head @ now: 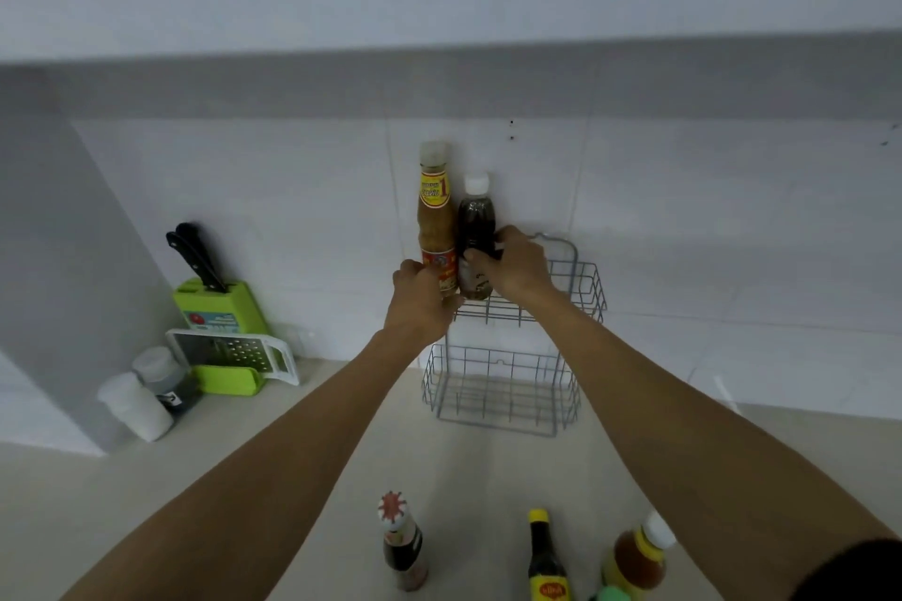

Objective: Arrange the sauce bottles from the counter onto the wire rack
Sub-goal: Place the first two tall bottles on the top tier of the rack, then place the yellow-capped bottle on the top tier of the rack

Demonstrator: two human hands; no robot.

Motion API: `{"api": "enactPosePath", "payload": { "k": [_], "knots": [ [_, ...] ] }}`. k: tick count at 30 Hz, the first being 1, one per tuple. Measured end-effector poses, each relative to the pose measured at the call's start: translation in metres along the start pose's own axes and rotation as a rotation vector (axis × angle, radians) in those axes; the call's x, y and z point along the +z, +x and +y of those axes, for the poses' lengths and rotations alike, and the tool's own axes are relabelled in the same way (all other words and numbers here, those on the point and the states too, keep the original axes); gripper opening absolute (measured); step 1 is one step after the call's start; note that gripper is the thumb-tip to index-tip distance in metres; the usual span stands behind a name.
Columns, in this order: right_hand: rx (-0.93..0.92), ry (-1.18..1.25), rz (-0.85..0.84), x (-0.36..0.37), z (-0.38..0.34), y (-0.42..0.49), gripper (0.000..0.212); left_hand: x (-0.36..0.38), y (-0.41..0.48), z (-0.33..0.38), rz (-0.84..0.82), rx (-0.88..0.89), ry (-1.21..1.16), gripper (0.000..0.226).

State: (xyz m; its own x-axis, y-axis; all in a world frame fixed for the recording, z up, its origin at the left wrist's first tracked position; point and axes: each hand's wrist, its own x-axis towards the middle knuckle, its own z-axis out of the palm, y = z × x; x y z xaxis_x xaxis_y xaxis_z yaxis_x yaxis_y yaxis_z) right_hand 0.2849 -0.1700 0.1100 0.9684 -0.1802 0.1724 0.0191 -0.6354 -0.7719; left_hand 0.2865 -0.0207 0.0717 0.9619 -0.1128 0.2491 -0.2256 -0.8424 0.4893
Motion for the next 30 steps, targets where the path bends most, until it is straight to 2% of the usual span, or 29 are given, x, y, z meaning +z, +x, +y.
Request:
{"api": "enactPosePath", "payload": {
  "k": [4,6,9,12,16,19,21,23,26,30],
  "knots": [
    [-0.002,-0.011,-0.023,-0.012,0.002,-0.015,0.063,-0.005,-0.012,0.010,0.039,0.024,-0.052,0.031],
    [-0.011,0.004,0.038,-0.020,0.005,-0.030,0.060,-0.006,-0.026,0.019,0.084,0.048,-0.104,0.026],
    [-0.035,0.048,0.140,-0.033,0.014,-0.061,0.048,-0.005,-0.059,0.040,0.054,0.066,-0.221,0.035],
    [-0.007,0.039,0.194,-0.043,0.032,-0.098,0.040,0.023,-0.105,0.055,-0.173,0.019,-0.241,0.038],
    [0.089,0.066,0.148,-0.039,0.061,-0.149,0.030,0.089,-0.177,0.049,-0.776,-0.177,-0.091,0.046],
    [0.121,0.038,0.121,-0.031,0.086,-0.180,0.028,0.124,-0.225,0.037,-0.938,-0.311,-0.006,0.041],
    [0.157,0.002,0.100,-0.028,0.101,-0.197,0.026,0.138,-0.247,0.032,-0.921,-0.417,-0.079,0.043],
    [0.177,-0.022,0.086,-0.026,0.112,-0.208,0.023,0.144,-0.258,0.032,-0.852,-0.482,-0.172,0.035],
    [0.185,-0.033,0.072,-0.022,0.118,-0.217,0.014,0.145,-0.265,0.034,-0.811,-0.478,-0.220,0.024],
    [0.177,-0.042,0.018,-0.014,0.116,-0.224,0.004,0.150,-0.272,0.027,-0.750,-0.534,-0.316,0.032]
  ]
}}
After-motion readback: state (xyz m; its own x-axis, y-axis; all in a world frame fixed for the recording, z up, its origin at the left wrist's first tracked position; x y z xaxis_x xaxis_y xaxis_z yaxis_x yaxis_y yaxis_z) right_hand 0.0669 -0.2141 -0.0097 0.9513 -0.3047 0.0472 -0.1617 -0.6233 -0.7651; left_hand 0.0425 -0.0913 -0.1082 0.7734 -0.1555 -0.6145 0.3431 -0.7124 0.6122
